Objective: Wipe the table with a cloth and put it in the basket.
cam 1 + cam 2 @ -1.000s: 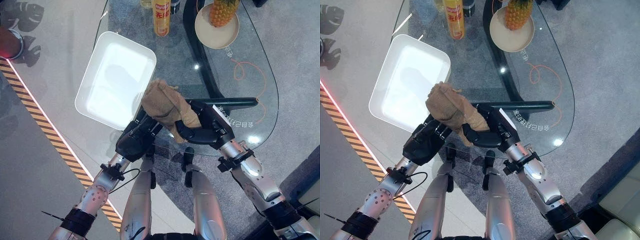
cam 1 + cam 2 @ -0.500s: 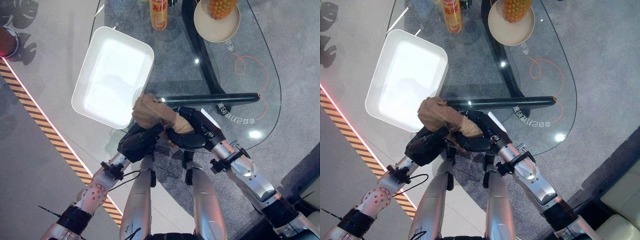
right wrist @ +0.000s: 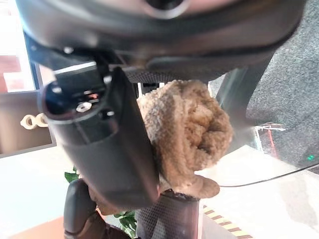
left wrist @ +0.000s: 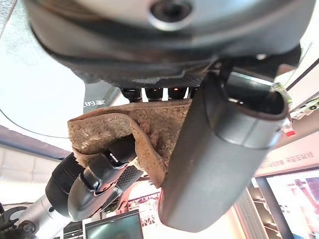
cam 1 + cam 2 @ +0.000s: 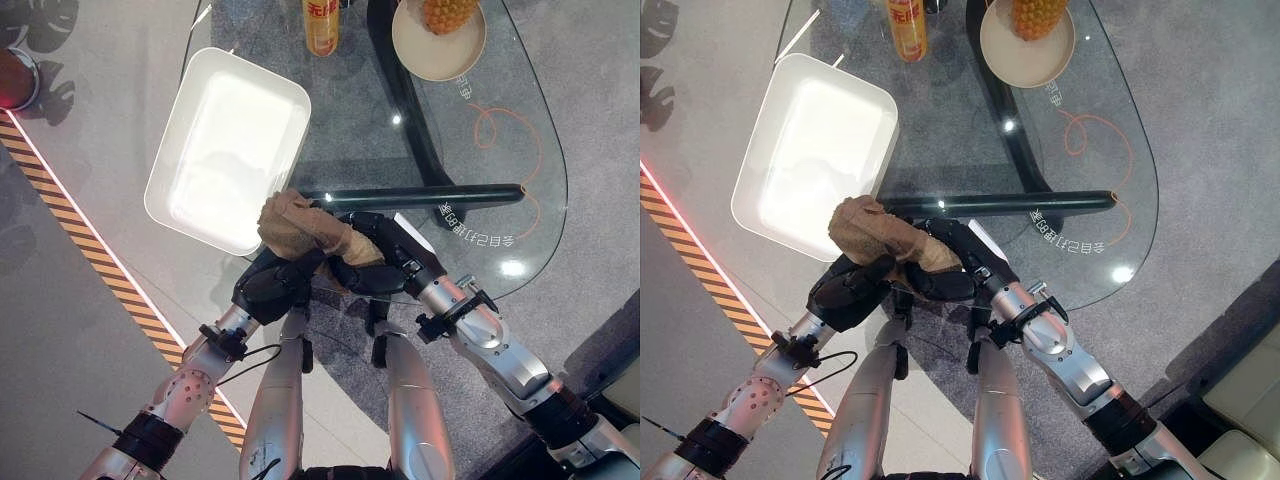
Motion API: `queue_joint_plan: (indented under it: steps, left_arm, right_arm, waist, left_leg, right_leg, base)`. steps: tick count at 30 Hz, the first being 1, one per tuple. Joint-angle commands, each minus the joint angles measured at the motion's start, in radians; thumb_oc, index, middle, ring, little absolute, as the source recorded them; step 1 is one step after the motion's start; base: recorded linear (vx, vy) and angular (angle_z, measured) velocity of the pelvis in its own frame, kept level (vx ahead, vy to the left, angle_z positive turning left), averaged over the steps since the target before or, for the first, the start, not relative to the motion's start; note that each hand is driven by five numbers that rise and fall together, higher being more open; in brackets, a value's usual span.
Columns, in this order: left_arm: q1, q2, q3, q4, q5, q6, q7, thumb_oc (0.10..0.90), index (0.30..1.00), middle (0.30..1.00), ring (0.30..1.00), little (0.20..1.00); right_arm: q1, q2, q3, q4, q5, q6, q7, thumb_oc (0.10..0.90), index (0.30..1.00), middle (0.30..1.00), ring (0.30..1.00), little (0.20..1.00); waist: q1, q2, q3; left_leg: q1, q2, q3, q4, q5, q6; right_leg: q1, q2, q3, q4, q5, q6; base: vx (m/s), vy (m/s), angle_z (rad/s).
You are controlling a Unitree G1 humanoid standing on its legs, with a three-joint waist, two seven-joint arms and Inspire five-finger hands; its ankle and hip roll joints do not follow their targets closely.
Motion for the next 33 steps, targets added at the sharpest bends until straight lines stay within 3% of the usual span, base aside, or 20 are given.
queue_joint_plan:
  steps: [1,5,8,13,20,26,33]
  left_arm:
    - [-0.029,-0.064,0.025,-0.226,-0.067,-0.083,-0.168,0.800,0.900,0.900,0.900,0.900]
    - [-0.024,-0.081,0.050,-0.236,-0.076,-0.103,-0.174,0.800,0.900,0.900,0.900,0.900]
    - [-0.015,-0.099,0.082,-0.252,-0.128,-0.164,-0.192,0.800,0.900,0.900,0.900,0.900]
    - [-0.019,-0.145,0.127,-0.254,-0.189,-0.189,-0.207,0.800,0.900,0.900,0.900,0.900]
    - [-0.031,-0.180,0.143,-0.259,-0.099,-0.188,-0.120,0.800,0.900,0.900,0.900,0.900]
    - [-0.026,-0.179,0.147,-0.250,-0.009,-0.172,-0.075,0.800,0.900,0.900,0.900,0.900]
    - [-0.028,-0.135,0.094,-0.259,0.163,-0.064,-0.017,0.800,0.900,0.900,0.900,0.900]
  right_arm:
    - [-0.022,-0.030,0.000,-0.110,-0.032,-0.025,0.017,0.100,0.300,0.300,0.300,0.200]
    - [-0.012,-0.027,-0.009,-0.114,-0.033,-0.013,0.024,0.100,0.300,0.300,0.300,0.200]
    - [0.003,-0.021,-0.022,-0.117,-0.035,-0.004,0.036,0.100,0.300,0.300,0.300,0.200]
    - [0.011,0.005,-0.033,-0.111,-0.060,0.009,0.053,0.100,0.300,0.300,0.300,0.200]
    - [0.007,0.013,-0.042,-0.114,-0.077,0.029,0.064,0.100,0.300,0.300,0.300,0.200]
    - [0.011,0.007,-0.050,-0.119,-0.083,0.033,0.073,0.100,0.300,0.300,0.300,0.200]
    - [0.008,-0.003,-0.054,-0.143,-0.052,-0.019,0.053,0.100,0.300,0.300,0.300,0.200]
  waist:
    - [-0.003,-0.001,-0.027]
    - [-0.002,-0.002,-0.027]
    - [0.000,-0.001,-0.027]
    - [0.004,-0.005,-0.027]
    - [0.006,-0.013,-0.027]
    - [0.005,-0.012,-0.027]
    - [0.000,-0.005,-0.027]
  left_leg:
    - [-0.009,-0.055,0.094,0.160,-0.162,0.027]
    - [-0.008,-0.055,0.092,0.157,-0.162,0.027]
    - [-0.009,-0.056,0.091,0.154,-0.159,0.026]
    - [-0.012,-0.059,0.085,0.151,-0.157,0.024]
    - [-0.017,-0.060,0.077,0.152,-0.156,0.024]
    - [-0.025,-0.065,0.068,0.158,-0.157,0.024]
    - [-0.033,-0.072,0.057,0.166,-0.160,0.030]
  right_leg:
    - [0.011,0.043,-0.062,-0.118,0.108,0.008]
    - [0.009,0.044,-0.062,-0.114,0.104,0.007]
    - [0.009,0.045,-0.065,-0.113,0.101,0.004]
    - [0.006,0.049,-0.066,-0.111,0.095,0.000]
    - [0.002,0.052,-0.069,-0.104,0.092,-0.001]
    - [-0.003,0.055,-0.062,-0.102,0.091,-0.001]
    - [-0.014,0.058,-0.045,-0.097,0.096,0.004]
  base:
    - [0.00,0.000,0.00]
    - [0.01,-0.002,0.03]
    - [0.01,0.002,0.07]
    - [0.00,0.001,0.03]
    - [0.00,-0.008,0.01]
    - [0.00,0.000,0.00]
    - [0.00,0.000,0.00]
